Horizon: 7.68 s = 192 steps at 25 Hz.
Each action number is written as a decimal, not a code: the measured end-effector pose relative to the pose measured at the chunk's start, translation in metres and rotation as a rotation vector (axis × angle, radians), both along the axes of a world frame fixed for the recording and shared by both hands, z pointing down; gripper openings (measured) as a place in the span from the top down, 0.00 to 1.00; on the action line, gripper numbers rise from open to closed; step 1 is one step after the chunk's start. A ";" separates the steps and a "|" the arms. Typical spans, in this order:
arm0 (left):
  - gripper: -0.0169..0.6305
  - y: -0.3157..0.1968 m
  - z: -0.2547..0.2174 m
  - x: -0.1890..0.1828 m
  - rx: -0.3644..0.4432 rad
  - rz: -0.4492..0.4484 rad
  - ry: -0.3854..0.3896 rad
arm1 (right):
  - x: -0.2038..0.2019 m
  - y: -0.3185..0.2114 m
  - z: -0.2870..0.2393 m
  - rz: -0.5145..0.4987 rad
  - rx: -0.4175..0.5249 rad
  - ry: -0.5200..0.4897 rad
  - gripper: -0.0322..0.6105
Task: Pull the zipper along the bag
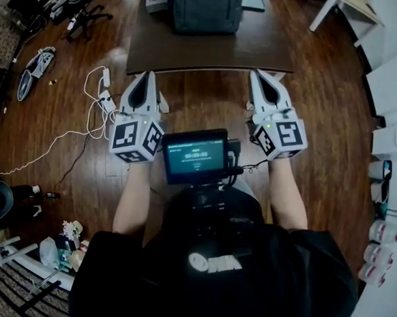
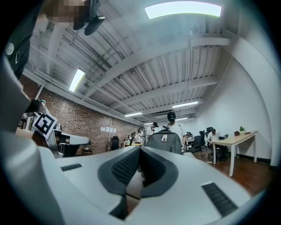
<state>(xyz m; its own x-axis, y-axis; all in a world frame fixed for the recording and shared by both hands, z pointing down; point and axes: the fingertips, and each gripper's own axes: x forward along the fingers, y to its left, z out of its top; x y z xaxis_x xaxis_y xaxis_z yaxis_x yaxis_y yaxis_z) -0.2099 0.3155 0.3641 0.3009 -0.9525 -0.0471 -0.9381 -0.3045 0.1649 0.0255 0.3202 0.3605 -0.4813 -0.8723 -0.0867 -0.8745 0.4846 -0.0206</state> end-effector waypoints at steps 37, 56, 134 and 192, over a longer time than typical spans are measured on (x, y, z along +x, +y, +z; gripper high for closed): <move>0.97 -0.418 -0.060 0.078 0.087 0.096 -0.202 | 0.018 -0.388 -0.009 -0.039 0.003 0.044 0.94; 0.97 -0.539 -0.120 0.113 0.165 0.334 -0.394 | 0.017 -0.492 -0.036 0.040 0.012 0.008 0.94; 0.72 -0.570 -0.043 0.155 -0.387 1.083 -0.963 | 0.040 -0.517 0.185 -0.180 -0.005 0.688 0.84; 0.72 -0.556 -0.049 0.150 -0.389 1.118 -0.927 | 0.040 -0.527 0.178 -0.040 0.073 0.548 0.74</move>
<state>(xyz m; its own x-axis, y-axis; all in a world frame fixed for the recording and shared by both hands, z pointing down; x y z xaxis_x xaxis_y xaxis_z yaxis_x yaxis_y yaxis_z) -0.0599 -0.2404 0.3150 0.6413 -0.1260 0.7569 -0.0720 -0.9920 -0.1041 0.0654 -0.2069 0.5386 -0.5055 -0.8536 0.1256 -0.7289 0.5004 0.4671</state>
